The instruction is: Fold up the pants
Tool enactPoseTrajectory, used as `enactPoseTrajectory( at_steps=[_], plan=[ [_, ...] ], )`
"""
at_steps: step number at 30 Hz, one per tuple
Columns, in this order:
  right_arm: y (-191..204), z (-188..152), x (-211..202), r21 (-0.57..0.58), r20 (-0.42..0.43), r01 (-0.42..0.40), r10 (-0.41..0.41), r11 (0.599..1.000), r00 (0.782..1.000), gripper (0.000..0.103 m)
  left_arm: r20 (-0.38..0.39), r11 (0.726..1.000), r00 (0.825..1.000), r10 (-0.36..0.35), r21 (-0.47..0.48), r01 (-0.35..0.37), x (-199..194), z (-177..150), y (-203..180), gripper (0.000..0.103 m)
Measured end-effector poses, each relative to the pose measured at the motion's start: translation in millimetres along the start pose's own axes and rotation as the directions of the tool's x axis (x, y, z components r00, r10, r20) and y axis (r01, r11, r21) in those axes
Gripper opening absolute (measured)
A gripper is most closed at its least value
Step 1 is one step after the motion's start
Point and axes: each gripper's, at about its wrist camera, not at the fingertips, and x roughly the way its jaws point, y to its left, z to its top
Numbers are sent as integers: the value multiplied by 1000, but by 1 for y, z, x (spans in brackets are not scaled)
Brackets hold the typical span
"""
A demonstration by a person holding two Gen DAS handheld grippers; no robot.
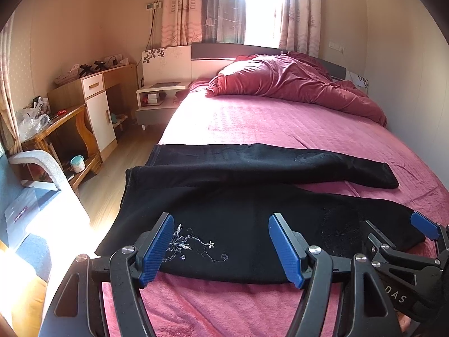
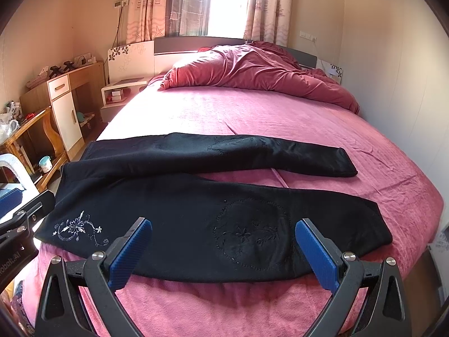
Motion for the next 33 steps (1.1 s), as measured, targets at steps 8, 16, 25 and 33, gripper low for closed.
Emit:
enactPoseTrajectory(
  at_steps=[8, 16, 25, 33],
  plan=[
    [0, 0, 0, 0, 0, 1, -1, 1000, 1000, 103, 3, 1000, 1000, 0, 0, 0, 0, 0, 0, 72],
    [-1, -2, 3, 2, -8, 2, -2, 1000, 1000, 103, 0, 1000, 1000, -2, -3, 2, 0, -1, 0, 72],
    [-6, -6, 13, 12, -39, 6, -6, 1000, 999, 103, -35, 1000, 999, -23, -20, 22, 8, -4, 4, 72],
    [-23, -13, 31, 45, -89, -16, 20, 999, 996, 103, -95, 993, 989, -114, -52, 109, 24, -11, 14, 72]
  ],
)
